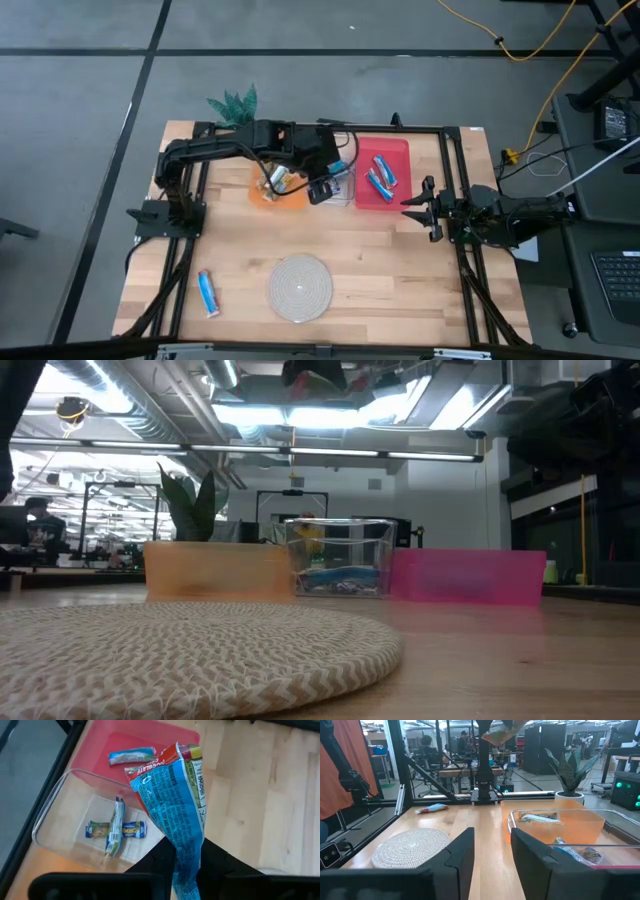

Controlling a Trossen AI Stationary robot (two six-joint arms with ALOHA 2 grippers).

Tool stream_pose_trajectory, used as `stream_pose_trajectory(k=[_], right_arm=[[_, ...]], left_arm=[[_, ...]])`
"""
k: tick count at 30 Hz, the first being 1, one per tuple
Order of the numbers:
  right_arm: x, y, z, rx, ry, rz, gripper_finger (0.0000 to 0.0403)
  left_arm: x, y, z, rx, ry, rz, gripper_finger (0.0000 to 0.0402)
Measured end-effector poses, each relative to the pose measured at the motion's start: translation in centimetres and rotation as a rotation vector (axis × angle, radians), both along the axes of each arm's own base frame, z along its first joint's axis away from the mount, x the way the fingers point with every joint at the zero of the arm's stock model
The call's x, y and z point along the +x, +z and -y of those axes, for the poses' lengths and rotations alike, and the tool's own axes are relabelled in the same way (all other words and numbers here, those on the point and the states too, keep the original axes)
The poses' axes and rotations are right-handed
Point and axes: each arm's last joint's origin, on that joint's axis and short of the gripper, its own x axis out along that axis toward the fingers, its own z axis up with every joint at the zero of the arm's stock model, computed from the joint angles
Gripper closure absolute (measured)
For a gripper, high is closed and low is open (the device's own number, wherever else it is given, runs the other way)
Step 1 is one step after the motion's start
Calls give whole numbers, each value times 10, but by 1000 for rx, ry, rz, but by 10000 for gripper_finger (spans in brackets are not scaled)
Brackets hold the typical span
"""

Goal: Pick and place Granola Bars by type
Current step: Put the right red granola bar into the pink bin

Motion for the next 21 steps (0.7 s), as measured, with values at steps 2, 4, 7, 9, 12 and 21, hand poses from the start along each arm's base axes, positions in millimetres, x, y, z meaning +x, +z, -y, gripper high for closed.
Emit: stream_pose_trajectory(k=[2,4,7,9,12,21], right_arm=[[0,0,0,0,0,0,271],[0,0,0,0,0,0,271],[0,0,0,0,0,0,271],[0,0,0,0,0,0,271],[0,0,0,0,0,0,271],[0,0,0,0,0,0,271]], left_arm=[[6,0,-1,5,-6,-6,350],[11,1,-1,8,-7,0,350],[22,-1,-4,8,-19,4,350],[30,-2,-6,11,-27,10,350],[37,0,-12,8,-32,25,350],[52,-15,-36,-11,-33,8,350]])
